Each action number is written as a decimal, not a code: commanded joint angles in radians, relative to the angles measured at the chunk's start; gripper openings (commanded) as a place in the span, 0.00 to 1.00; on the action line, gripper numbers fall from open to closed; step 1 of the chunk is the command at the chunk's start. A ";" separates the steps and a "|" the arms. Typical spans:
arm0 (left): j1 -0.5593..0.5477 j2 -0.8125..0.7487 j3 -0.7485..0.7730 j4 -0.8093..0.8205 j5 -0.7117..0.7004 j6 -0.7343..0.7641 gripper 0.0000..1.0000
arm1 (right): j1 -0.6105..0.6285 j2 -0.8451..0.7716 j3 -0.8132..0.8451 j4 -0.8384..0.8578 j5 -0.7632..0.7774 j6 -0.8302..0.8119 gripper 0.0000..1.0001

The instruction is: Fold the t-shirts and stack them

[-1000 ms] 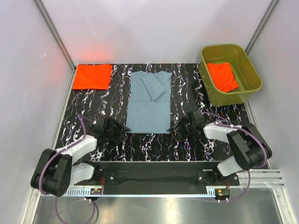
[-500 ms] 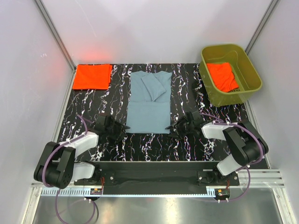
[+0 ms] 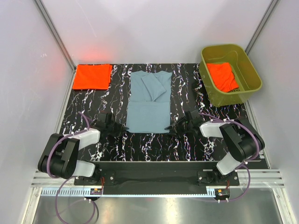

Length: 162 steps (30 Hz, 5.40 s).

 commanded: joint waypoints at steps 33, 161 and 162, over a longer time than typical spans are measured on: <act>-0.205 -1.117 -0.107 -0.929 0.057 0.089 0.00 | 0.367 -0.805 -0.179 -0.730 0.030 -0.088 0.00; 0.134 0.555 1.127 -0.468 0.368 1.010 0.78 | -0.150 0.430 1.263 -0.979 0.166 -1.072 0.79; 0.132 0.572 1.114 -0.467 0.373 1.023 0.78 | -0.150 0.407 1.211 -0.965 0.121 -1.064 0.79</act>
